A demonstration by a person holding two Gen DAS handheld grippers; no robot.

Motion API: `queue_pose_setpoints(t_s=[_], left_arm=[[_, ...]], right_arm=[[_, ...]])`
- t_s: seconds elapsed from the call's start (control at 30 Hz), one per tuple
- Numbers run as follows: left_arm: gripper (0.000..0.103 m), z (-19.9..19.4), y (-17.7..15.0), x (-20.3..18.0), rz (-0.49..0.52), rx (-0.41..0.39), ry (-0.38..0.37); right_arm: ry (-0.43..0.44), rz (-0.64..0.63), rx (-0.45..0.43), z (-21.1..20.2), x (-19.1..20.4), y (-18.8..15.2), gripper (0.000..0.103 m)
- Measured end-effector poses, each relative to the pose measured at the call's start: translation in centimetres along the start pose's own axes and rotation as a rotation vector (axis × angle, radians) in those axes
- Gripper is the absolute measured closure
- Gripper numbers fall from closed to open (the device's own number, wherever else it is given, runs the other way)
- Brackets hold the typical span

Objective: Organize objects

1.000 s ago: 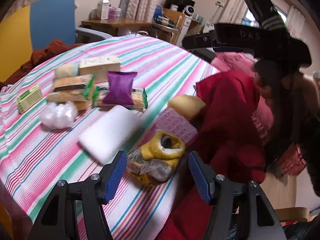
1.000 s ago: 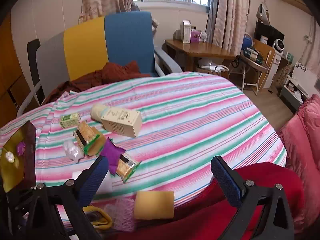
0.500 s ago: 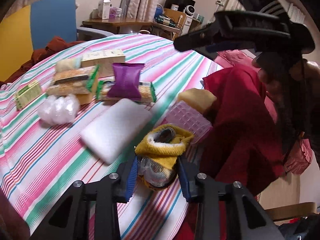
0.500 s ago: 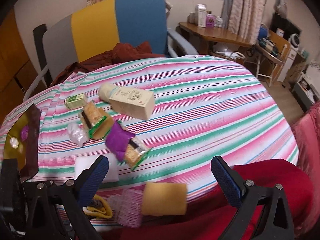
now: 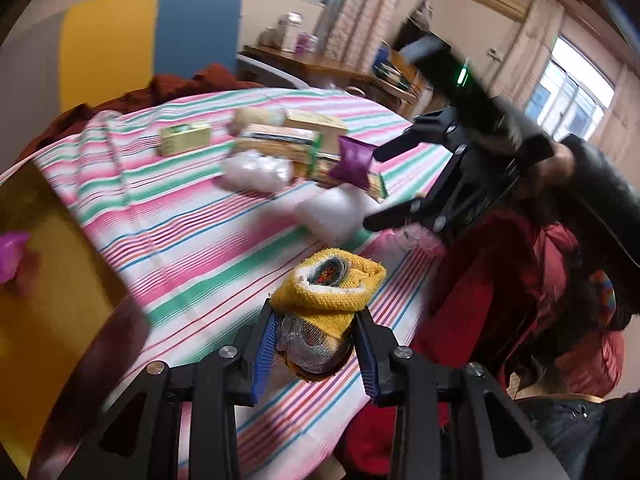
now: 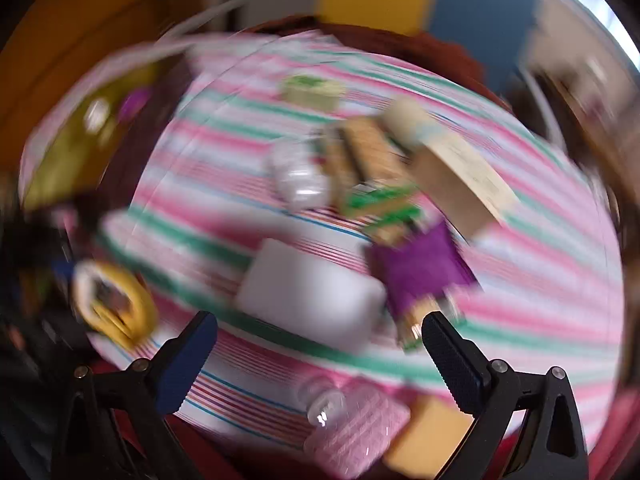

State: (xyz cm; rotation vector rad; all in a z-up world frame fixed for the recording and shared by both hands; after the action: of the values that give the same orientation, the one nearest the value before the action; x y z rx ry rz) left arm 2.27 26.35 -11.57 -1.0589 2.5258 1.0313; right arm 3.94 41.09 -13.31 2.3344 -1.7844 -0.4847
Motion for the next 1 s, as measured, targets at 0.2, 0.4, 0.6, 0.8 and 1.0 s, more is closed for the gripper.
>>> queue_pose_setpoints(t_s=[0.2, 0.4, 0.6, 0.8, 1.0], left_arm=[[0.067, -3.2, 0.2, 2.2, -0.090, -0.073, 0.023], [0.067, -4.5, 0.6, 2.9, -0.121, -0.102, 0.039], [0.067, -5.9, 1.1, 4.3, -0.184, -0.140, 0.044], [0.067, -7.7, 1.5, 6.4, -0.244, -0.192, 0.081], [0.066, -11.5, 1.6, 11.1, -0.328, -0.287, 0.186]], right_arm=[[-0.027, -0.372, 0.137, 4.0, 2.4, 1.6, 0.000], [0.023, -0.507, 0.239, 7.5, 2.5, 1.7, 0.000], [0.197, -0.417, 0.189, 7.3, 3.1, 2.6, 0.038], [0.154, -0.353, 0.119, 6.0, 3.3, 4.0, 0.040], [0.140, -0.224, -0.075, 1.1, 4.3, 8.7, 0.039]])
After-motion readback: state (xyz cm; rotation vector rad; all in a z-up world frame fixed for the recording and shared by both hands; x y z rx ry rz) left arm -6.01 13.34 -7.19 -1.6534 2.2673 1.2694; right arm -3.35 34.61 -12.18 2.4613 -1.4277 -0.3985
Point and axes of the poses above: each gripper's, at about its wrist camera, not at the fingertips, and z roughly the way its jaws point, x to its left, y to its top, the point moved 10 cm from there along z, roughly the way its jaws point, and after that the axes turned 15 degrees about -z, right-handed, at the moved point
